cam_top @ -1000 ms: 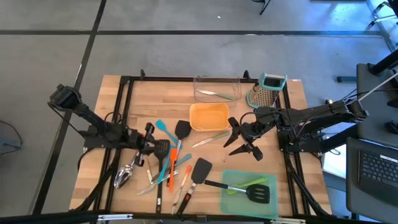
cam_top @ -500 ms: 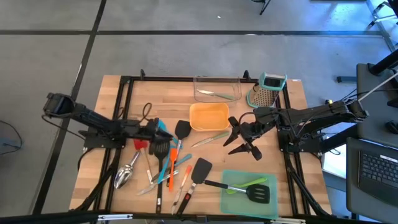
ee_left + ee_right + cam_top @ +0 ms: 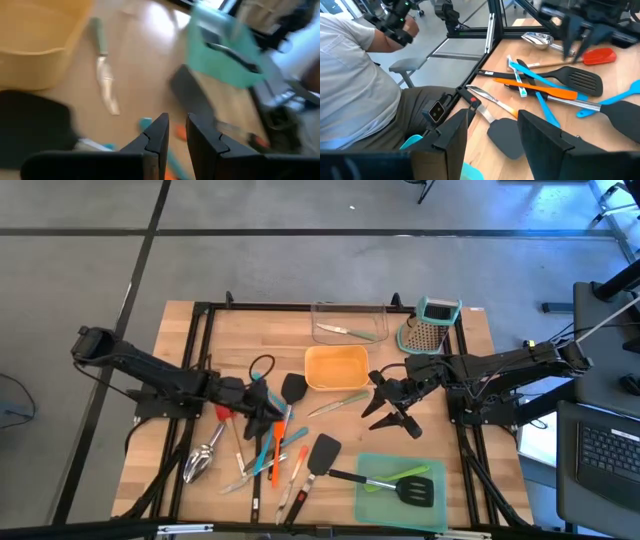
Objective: Pick & Place Kitchen Items
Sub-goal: Put the orange silicone spatula into the green bin
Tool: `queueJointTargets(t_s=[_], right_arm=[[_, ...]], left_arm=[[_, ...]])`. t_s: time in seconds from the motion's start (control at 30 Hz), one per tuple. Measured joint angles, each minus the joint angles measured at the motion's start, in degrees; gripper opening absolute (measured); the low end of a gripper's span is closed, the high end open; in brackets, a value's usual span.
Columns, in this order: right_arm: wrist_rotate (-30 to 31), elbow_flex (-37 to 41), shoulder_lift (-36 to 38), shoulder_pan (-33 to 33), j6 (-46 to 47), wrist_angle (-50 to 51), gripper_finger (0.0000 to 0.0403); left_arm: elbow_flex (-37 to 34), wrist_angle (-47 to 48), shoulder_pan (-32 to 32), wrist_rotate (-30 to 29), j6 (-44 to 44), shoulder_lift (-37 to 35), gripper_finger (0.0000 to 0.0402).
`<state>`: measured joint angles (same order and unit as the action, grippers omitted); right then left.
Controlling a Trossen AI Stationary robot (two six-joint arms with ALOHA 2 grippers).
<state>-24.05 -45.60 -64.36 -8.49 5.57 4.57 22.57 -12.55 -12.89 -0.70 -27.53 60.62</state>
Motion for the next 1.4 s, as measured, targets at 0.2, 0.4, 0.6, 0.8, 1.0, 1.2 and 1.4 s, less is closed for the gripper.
queueJointTargets(t_s=[0.2,0.4,0.6,0.8,1.0,1.2,1.4], right_arm=[[0.0,0.0,0.0,0.0,2.5,0.1,0.0176],[-0.1,0.0,0.0,0.0,3.2,1.1,0.0176],[0.4,0.0,0.0,-0.1,3.2,1.3,0.0176],[2.4,0.0,0.0,-0.2,4.5,1.5,0.0176],[2.4,0.0,0.0,-0.2,4.5,2.5,0.0176],[2.4,0.0,0.0,-0.2,4.5,2.6,0.0176],[2.5,0.0,0.0,-0.2,4.3,2.6,0.0176]], left_arm=[[2.7,1.1,-6.0,-0.5,-6.6,1.5,0.0059],[9.8,9.8,-14.0,2.5,-15.6,11.3,0.0059],[22.5,23.9,-18.1,5.0,-17.8,22.2,0.0076],[30.8,33.4,-17.8,7.5,-24.5,28.9,0.0116],[32.6,36.3,-15.1,5.5,-29.7,32.0,0.0175],[32.6,37.4,-11.9,2.3,-30.9,32.7,0.0213],[32.6,41.1,-11.2,2.6,-32.0,32.7,0.0219]])
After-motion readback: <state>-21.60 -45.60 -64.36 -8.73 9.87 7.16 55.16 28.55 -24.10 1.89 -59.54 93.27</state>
